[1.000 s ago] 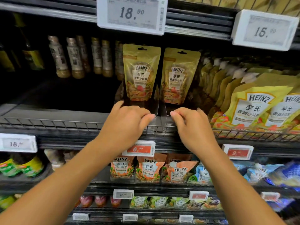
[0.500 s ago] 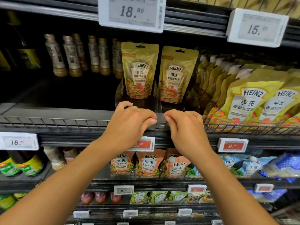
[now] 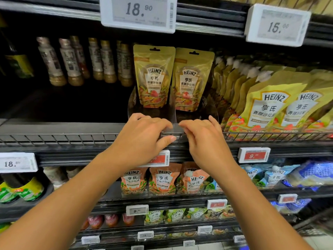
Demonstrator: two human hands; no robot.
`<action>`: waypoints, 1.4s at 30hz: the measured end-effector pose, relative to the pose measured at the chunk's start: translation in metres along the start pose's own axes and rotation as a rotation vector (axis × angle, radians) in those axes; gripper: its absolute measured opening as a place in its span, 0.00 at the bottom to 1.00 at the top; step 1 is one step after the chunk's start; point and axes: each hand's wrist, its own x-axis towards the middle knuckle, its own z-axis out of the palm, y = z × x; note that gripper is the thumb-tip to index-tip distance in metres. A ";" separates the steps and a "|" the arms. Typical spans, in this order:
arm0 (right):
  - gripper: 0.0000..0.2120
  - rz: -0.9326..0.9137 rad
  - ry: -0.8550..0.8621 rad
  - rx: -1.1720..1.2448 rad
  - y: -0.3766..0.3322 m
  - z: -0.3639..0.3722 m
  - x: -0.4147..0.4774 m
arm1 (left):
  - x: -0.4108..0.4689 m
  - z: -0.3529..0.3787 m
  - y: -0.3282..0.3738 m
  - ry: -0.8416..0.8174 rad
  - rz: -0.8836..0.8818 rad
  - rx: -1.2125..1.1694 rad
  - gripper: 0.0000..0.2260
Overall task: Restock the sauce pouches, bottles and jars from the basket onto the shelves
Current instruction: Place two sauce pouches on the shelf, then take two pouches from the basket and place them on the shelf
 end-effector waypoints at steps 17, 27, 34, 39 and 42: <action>0.10 0.149 0.428 0.298 0.012 0.016 -0.085 | -0.040 0.060 0.064 0.239 0.112 -0.722 0.07; 0.07 0.571 0.480 0.414 0.082 -0.003 -0.197 | -0.032 0.135 0.163 -0.228 0.090 -1.040 0.07; 0.05 0.766 0.584 0.385 0.150 -0.040 -0.293 | -0.029 0.195 0.275 -0.494 0.100 -1.168 0.06; 0.05 0.945 0.614 0.378 0.199 -0.061 -0.365 | -0.035 0.247 0.350 -0.614 0.089 -1.185 0.07; 0.10 1.018 0.635 0.390 0.222 -0.067 -0.404 | -0.040 0.279 0.386 -0.680 0.094 -1.164 0.14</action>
